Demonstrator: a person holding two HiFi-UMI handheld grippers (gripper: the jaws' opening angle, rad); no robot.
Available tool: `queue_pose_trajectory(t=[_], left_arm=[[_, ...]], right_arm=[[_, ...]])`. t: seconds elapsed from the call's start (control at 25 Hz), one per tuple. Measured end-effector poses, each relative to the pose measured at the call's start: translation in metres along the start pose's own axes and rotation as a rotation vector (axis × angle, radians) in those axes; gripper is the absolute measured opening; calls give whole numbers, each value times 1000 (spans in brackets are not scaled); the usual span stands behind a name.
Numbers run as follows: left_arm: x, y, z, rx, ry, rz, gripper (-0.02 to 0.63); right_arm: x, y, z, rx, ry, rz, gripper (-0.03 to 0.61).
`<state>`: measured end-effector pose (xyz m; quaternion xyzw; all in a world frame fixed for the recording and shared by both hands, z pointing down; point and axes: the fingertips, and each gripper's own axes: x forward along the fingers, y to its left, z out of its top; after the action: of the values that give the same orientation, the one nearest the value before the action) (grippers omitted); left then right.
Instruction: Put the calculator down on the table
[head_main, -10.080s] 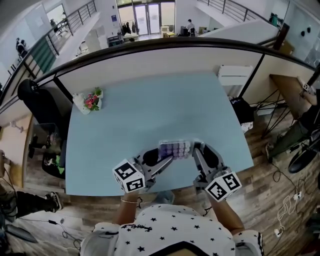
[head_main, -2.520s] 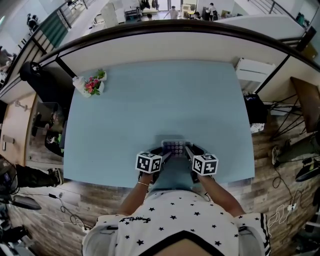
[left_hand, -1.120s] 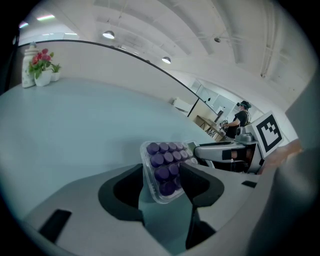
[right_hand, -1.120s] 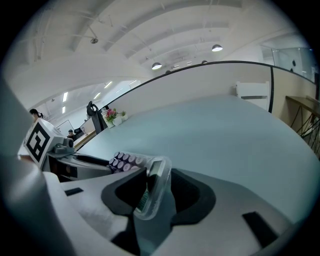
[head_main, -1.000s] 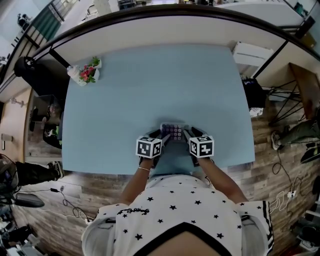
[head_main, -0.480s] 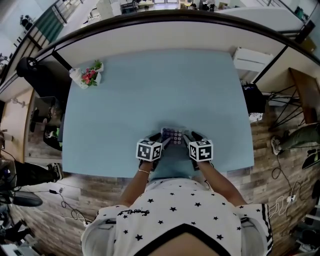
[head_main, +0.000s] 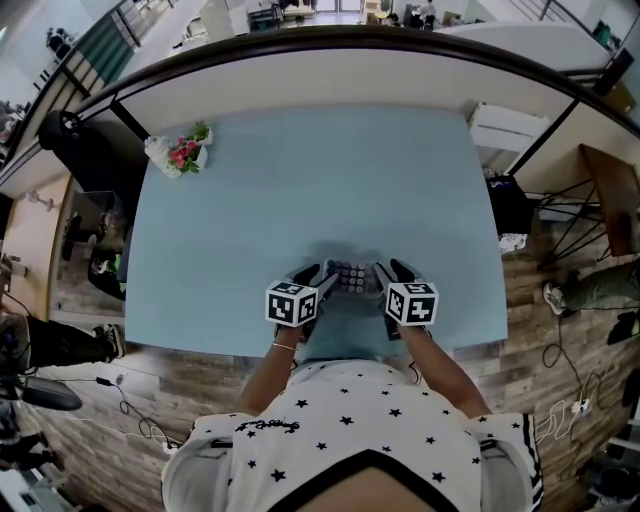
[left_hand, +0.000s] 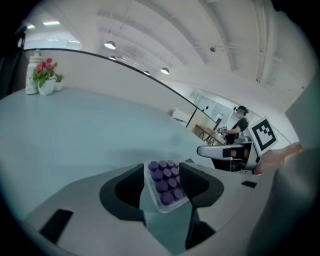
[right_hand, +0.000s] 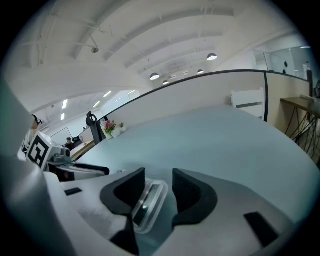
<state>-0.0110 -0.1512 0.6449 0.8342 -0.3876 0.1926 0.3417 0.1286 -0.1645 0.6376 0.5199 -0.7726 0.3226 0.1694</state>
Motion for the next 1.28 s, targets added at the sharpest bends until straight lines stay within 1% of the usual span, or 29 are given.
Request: queue_pose_trajectory(t=[0.08, 0.16, 0.24, 0.4, 0.52, 0.68, 0.72, 0.92, 1.16, 1.28], left_arm=[[-6, -2, 13, 1, -47, -1, 229], [-13, -7, 28, 12, -102, -19, 218], [-21, -14, 46, 33, -169, -49, 207], [-40, -28, 81, 90, -288, -91, 179], [-54, -39, 103, 125, -350, -111, 148], [-71, -58, 124, 181, -422, -133, 85], [-75, -63, 129, 196, -438, -138, 64], [-91, -81, 147, 248, -490, -170, 43], [-105, -98, 160, 286, -519, -213, 41], [-109, -104, 162, 305, -523, -216, 41]], right_arm=[[-6, 2, 16, 13, -50, 13, 163], [-11, 6, 32, 17, -97, 30, 147], [-17, 11, 48, 9, -142, 53, 143], [-30, 25, 78, -3, -226, 103, 114], [-39, 36, 95, -8, -270, 142, 97], [-54, 50, 111, -13, -317, 193, 67], [-57, 53, 115, -15, -329, 206, 58], [-76, 66, 134, -17, -393, 265, 0], [-97, 77, 154, 1, -460, 327, -3], [-106, 82, 161, 0, -484, 347, -3]])
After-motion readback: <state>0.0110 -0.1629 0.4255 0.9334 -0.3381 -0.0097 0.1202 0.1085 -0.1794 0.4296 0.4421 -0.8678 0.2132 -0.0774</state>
